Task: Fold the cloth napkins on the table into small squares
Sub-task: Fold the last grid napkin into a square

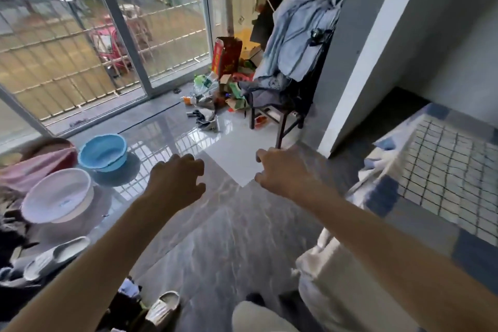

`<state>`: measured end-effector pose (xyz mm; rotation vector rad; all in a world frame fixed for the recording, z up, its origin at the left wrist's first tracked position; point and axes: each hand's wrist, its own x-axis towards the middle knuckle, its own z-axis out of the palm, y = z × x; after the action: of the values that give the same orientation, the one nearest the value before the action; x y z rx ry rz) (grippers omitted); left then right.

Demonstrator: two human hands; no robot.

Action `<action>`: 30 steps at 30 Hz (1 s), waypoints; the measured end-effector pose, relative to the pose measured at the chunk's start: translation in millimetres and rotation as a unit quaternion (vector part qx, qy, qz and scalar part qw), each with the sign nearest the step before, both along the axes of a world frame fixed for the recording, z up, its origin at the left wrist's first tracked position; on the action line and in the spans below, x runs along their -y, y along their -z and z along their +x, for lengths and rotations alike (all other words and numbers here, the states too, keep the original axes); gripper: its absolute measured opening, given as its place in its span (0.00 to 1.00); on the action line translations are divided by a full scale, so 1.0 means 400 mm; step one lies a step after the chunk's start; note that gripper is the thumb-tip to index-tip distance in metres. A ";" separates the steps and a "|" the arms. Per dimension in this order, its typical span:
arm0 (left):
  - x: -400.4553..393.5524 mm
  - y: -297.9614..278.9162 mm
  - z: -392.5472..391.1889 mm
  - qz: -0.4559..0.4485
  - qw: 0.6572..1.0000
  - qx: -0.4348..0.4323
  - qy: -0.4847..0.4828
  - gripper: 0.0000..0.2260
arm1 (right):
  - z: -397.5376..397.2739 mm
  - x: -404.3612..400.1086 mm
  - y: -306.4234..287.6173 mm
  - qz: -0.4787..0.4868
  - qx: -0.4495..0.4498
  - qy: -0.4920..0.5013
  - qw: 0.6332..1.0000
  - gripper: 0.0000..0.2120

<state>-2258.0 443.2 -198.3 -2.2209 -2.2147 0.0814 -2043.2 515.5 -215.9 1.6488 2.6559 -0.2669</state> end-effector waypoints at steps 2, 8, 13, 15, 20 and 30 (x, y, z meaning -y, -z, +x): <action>-0.064 0.008 0.006 -0.019 0.999 0.015 0.024 0.14 | 0.015 -0.034 0.014 -0.018 -0.025 0.028 0.999 0.21; -0.340 0.025 0.119 -0.035 0.989 0.032 0.138 0.14 | 0.121 -0.189 0.031 -0.019 -0.048 0.130 0.990 0.29; -0.602 0.031 0.239 -0.055 0.972 0.018 0.228 0.13 | 0.250 -0.359 0.046 -0.021 -0.072 0.218 0.973 0.25; -0.698 0.027 0.286 -0.063 0.964 0.008 0.259 0.13 | 0.299 -0.424 0.059 -0.030 -0.094 0.257 0.961 0.23; -0.867 0.026 0.449 -0.078 0.931 0.035 0.356 0.11 | 0.426 -0.478 0.084 -0.037 -0.121 0.367 0.922 0.20; -0.940 0.171 0.905 -0.147 0.817 0.044 0.555 0.07 | 0.718 -0.352 0.141 -0.040 -0.114 0.605 0.787 0.13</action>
<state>-1896.0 819.4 -266.9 -3.3086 -0.6128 0.3158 -1756.1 656.4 -272.5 3.1327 1.1799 -0.5544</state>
